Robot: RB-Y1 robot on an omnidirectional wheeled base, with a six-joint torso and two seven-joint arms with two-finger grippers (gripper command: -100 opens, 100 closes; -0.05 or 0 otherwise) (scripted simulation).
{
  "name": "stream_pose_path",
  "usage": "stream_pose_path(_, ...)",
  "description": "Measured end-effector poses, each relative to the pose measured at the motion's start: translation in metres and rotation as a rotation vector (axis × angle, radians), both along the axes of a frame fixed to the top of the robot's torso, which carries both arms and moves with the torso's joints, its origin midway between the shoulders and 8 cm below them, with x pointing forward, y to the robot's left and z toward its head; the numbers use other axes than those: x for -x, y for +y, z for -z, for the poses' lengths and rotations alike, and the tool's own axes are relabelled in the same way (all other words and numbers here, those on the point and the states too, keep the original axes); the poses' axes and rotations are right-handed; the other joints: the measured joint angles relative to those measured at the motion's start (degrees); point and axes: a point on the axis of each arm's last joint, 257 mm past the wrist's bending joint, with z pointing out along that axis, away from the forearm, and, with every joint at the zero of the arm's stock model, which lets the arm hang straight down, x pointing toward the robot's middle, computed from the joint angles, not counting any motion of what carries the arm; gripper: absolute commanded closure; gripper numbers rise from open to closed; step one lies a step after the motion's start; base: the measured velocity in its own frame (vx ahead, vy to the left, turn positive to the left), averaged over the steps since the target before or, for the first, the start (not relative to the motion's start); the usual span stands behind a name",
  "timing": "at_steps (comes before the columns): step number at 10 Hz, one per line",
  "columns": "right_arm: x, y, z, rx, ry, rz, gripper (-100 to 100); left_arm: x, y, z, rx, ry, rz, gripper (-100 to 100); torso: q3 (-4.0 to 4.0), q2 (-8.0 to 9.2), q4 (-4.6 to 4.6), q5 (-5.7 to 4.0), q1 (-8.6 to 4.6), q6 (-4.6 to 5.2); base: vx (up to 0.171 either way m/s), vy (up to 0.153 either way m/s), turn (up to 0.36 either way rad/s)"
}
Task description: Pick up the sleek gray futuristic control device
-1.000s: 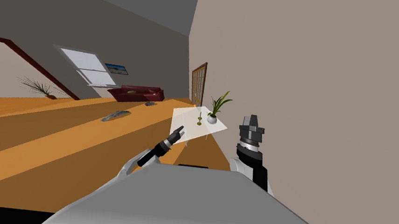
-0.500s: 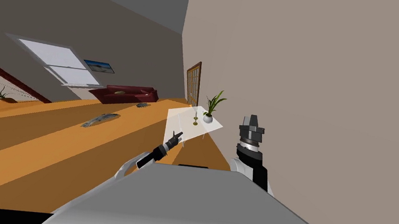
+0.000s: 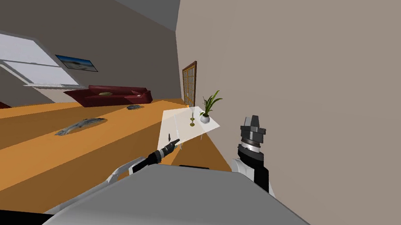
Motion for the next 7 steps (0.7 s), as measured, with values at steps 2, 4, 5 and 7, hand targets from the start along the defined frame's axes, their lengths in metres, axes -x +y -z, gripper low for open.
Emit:
stream_pose_path(2, 0.0, 0.0, 0.0, 0.0, 0.0, 0.0, 0, 0.014, 0.02, 0.025, -0.055, 0.064, -0.004, -100, -0.01, -0.01, 0.0, 0.0, 0.0, -0.01, 0.024, -0.021, -0.021)
stream_pose_path(4, 0.0, 0.0, 0.0, 0.0, 0.0, 0.0, 0, 0.019, 0.037, 0.04, -0.093, 0.103, -0.008, -100, 0.03, 0.05, 0.02, 0.0, 0.0, 0.04, 0.028, -0.028, -0.167)
stream_pose_path(5, 0.0, 0.0, 0.0, 0.0, 0.0, 0.0, 0, 0.026, 0.047, 0.052, -0.113, 0.127, -0.015, -100, 0.02, 0.04, 0.01, 0.01, 0.02, -0.01, 0.048, -0.039, -0.21)
stream_pose_path(7, 0.0, 0.0, 0.0, 0.0, 0.0, 0.0, 0, 0.038, 0.075, 0.074, -0.171, 0.181, -0.025, -100, -0.01, -0.02, 0.0, 0.0, 0.0, -0.01, 0.052, -0.035, -0.143)
